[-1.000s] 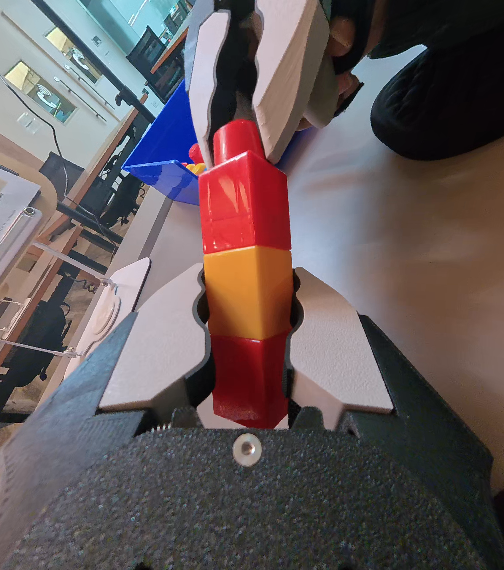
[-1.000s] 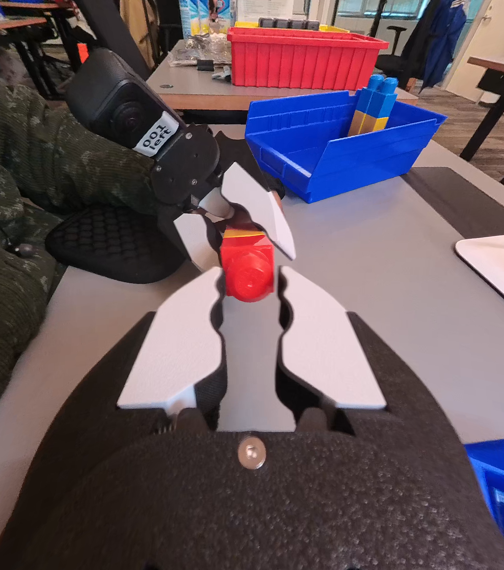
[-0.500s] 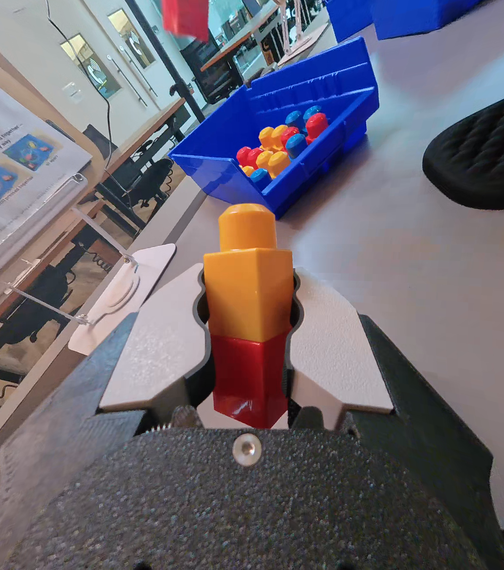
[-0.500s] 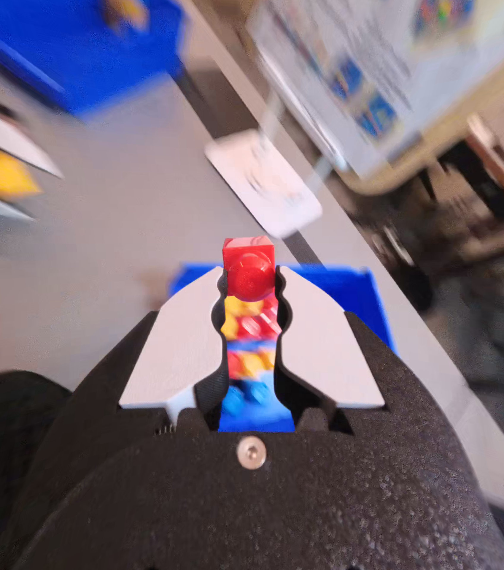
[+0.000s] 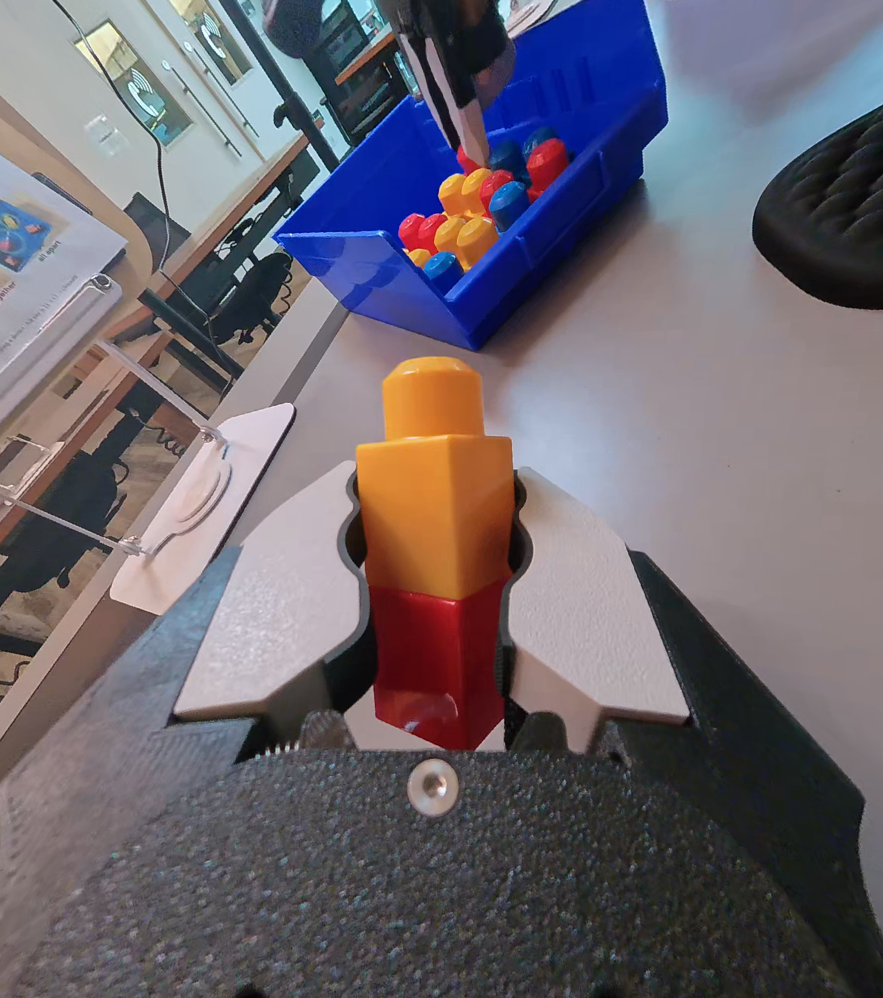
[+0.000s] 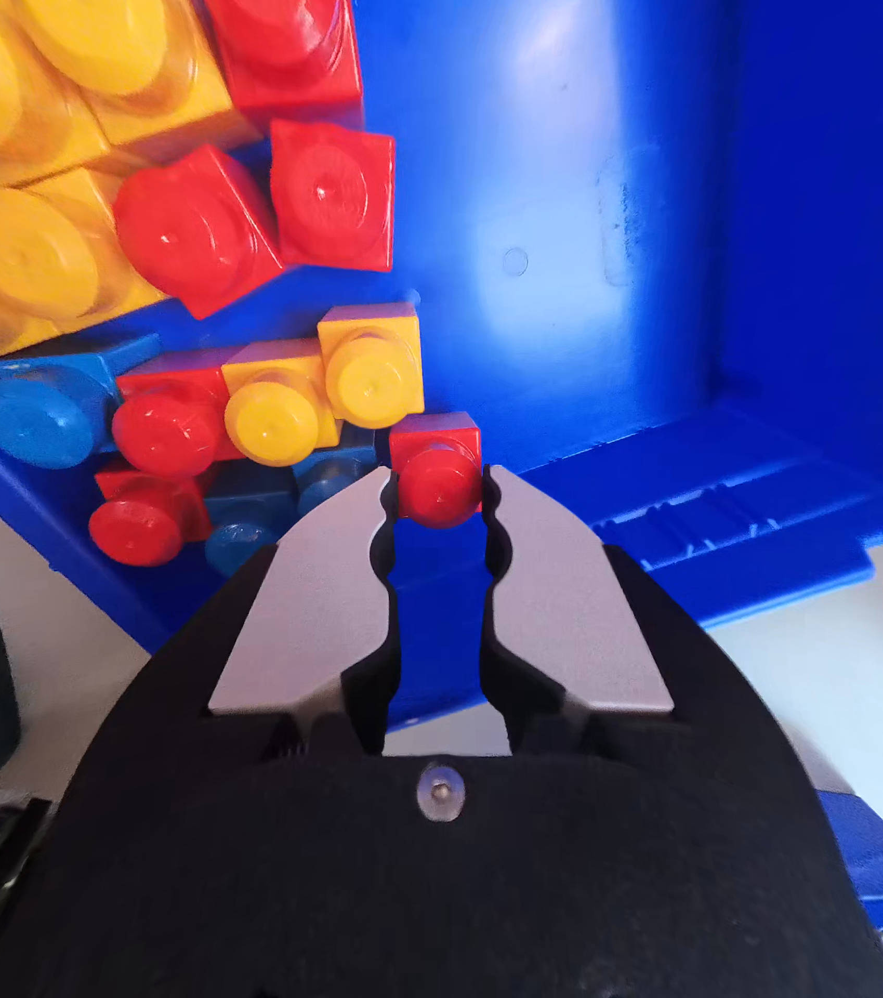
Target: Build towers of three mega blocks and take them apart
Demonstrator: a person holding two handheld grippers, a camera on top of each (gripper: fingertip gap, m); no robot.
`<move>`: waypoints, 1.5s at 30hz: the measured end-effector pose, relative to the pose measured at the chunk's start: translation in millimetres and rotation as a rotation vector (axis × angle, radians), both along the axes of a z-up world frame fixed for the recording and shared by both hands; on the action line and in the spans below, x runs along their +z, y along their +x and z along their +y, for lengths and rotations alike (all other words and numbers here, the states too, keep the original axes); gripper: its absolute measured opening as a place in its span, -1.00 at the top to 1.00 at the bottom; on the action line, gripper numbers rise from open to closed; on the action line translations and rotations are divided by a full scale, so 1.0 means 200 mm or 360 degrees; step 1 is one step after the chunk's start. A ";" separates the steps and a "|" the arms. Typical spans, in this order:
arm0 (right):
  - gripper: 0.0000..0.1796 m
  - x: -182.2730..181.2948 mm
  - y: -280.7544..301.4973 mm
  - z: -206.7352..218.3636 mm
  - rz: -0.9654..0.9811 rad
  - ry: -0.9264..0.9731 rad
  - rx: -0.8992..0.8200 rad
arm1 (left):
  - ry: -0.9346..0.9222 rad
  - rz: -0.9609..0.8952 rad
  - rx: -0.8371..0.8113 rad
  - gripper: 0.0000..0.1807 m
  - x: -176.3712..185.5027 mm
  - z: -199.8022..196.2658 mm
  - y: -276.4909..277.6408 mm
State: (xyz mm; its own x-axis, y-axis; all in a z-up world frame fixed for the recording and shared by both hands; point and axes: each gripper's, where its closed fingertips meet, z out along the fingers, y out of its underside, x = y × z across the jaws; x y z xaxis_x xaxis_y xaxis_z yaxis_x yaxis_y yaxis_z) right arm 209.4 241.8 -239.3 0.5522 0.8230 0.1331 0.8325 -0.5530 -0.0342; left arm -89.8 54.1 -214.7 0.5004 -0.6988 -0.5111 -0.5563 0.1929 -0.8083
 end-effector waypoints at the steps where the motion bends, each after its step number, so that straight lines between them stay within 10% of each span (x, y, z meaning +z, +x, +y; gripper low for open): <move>1: 0.66 -0.02 0.00 -0.01 0.0009 -0.0016 -0.0012 | 0.0003 -0.0001 0.0001 0.44 0.00 0.00 0.00; 14: 0.45 0.26 -0.24 -0.05 0.0468 0.0337 0.0126 | -0.0048 -0.0068 -0.0018 0.44 0.00 0.00 0.00; 19: 0.45 0.53 -0.88 -0.61 0.1094 0.0470 0.0835 | -0.0050 -0.0094 -0.0086 0.44 0.01 -0.04 0.03; 25: 0.46 0.35 -1.33 -1.09 0.1296 0.0422 0.1223 | -0.0007 -0.0124 -0.0188 0.44 0.05 -0.10 0.08; 45: 0.65 0.36 -1.33 -1.14 0.1492 0.0322 0.1324 | -0.0283 -0.0213 -0.0363 0.55 0.01 -0.16 0.11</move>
State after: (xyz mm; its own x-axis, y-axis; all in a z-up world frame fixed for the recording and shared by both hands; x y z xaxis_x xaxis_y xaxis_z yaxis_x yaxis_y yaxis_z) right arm -56.6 13.6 -167.5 -0.1697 0.9760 0.1364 0.5353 0.2075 -0.8188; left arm -68.1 21.4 -213.0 0.3754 -0.8732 -0.3108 -0.4012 0.1492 -0.9038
